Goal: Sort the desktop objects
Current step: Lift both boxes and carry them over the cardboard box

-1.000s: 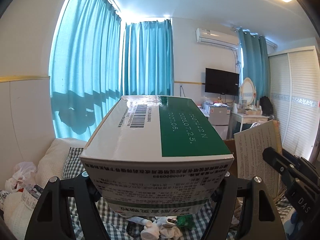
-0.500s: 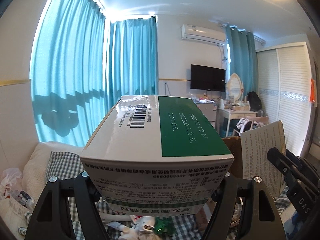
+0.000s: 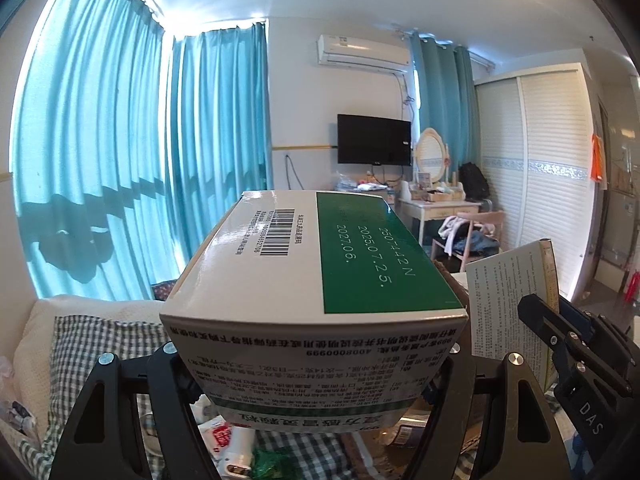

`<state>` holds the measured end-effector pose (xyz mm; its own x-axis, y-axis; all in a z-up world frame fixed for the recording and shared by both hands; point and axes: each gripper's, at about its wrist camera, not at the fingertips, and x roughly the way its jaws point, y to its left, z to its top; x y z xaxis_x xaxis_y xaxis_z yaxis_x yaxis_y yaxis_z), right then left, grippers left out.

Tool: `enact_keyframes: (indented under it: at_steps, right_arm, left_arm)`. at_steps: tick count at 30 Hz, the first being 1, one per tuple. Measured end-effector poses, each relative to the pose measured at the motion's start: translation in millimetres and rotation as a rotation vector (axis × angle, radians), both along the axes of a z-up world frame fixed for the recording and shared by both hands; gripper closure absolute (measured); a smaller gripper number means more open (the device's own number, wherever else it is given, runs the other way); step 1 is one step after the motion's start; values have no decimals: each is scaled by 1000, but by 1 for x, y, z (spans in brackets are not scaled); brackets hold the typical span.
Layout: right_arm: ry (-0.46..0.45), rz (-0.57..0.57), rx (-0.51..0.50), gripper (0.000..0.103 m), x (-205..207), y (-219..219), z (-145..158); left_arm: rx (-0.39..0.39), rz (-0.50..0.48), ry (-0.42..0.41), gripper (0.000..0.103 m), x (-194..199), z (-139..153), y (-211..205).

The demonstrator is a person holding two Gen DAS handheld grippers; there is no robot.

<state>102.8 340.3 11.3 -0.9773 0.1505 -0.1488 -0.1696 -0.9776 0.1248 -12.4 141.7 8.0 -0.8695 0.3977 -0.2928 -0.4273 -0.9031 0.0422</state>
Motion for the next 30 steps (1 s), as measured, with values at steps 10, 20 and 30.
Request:
enact_keyframes:
  at_steps: [10, 20, 30]
  right_arm:
    - [-74, -63, -37, 74, -22, 31, -24]
    - [-144, -111, -25, 74, -37, 44, -43]
    - [-230, -122, -55, 74, -61, 60, -74]
  left_arm:
    - [-51, -77, -48, 26, -19, -26, 51]
    - [-89, -145, -103, 26, -42, -56, 97]
    - [-158, -172, -169, 26, -62, -97, 123]
